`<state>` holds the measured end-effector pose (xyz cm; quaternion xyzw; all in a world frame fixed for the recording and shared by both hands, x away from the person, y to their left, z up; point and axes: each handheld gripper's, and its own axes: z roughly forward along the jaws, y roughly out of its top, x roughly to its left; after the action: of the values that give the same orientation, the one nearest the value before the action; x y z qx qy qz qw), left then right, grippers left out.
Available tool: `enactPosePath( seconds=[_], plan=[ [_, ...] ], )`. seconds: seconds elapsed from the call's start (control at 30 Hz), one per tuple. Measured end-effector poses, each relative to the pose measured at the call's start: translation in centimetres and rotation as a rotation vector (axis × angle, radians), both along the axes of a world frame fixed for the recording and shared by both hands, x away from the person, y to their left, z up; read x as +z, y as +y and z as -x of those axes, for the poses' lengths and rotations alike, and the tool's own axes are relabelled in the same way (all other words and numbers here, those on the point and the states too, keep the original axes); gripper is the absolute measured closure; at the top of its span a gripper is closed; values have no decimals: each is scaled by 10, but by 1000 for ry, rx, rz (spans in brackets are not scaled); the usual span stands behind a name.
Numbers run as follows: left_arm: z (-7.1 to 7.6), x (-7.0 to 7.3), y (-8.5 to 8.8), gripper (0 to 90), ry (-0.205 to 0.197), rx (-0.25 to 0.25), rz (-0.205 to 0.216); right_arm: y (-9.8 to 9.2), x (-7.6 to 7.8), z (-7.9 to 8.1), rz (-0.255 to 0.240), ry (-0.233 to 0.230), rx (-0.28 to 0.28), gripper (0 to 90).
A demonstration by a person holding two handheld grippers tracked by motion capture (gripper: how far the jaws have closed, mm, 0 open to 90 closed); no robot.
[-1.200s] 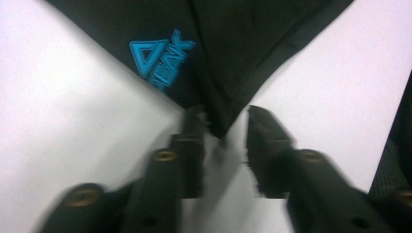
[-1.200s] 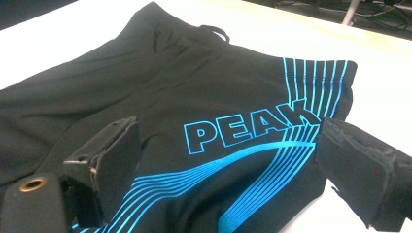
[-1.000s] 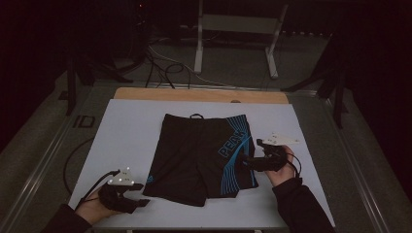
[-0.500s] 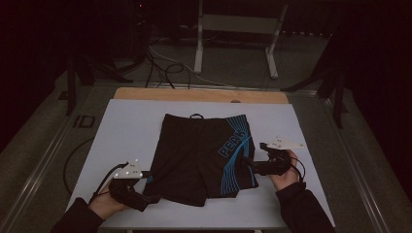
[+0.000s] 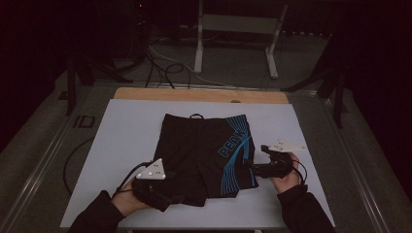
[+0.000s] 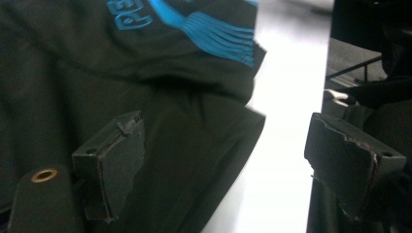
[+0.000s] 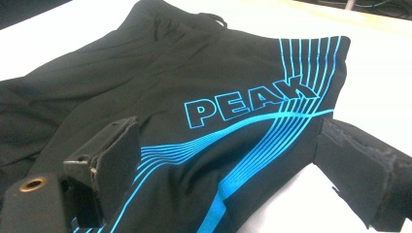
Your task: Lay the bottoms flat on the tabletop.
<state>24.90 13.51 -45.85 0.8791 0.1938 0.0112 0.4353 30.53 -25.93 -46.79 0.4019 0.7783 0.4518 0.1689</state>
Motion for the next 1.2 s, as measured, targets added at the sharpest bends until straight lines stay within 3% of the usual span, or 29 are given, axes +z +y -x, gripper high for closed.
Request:
enactPosePath(
  seconds=[0.23,0.43,0.57,0.67,0.8,0.87,0.93,1.07,1.2],
  plan=[
    [3,2,-33,278,-1,-127,1,-1,0,0,-8,-3,-2,102],
    [3,-3,-58,358,-13,-178,-6,-2,0,0,-10,0,0,101],
    [3,-7,-75,418,-32,-227,-40,-3,0,0,-11,0,-1,101],
    [2,-12,-89,448,-49,-239,-71,-3,-1,0,-13,8,-3,101],
    [-3,-23,-102,488,-92,-213,-160,-2,-1,0,-6,5,0,101],
    [-5,-28,-105,511,-98,-209,-197,-2,-2,0,-5,4,1,102],
    [-5,-28,-105,521,-98,-209,-197,-2,-2,0,-6,7,1,102],
    [-8,-42,-109,570,-119,-197,-288,-4,-3,0,-7,7,1,102],
    [-8,-47,-110,607,-154,-179,-320,-3,-3,0,-2,6,0,101]
  ],
)
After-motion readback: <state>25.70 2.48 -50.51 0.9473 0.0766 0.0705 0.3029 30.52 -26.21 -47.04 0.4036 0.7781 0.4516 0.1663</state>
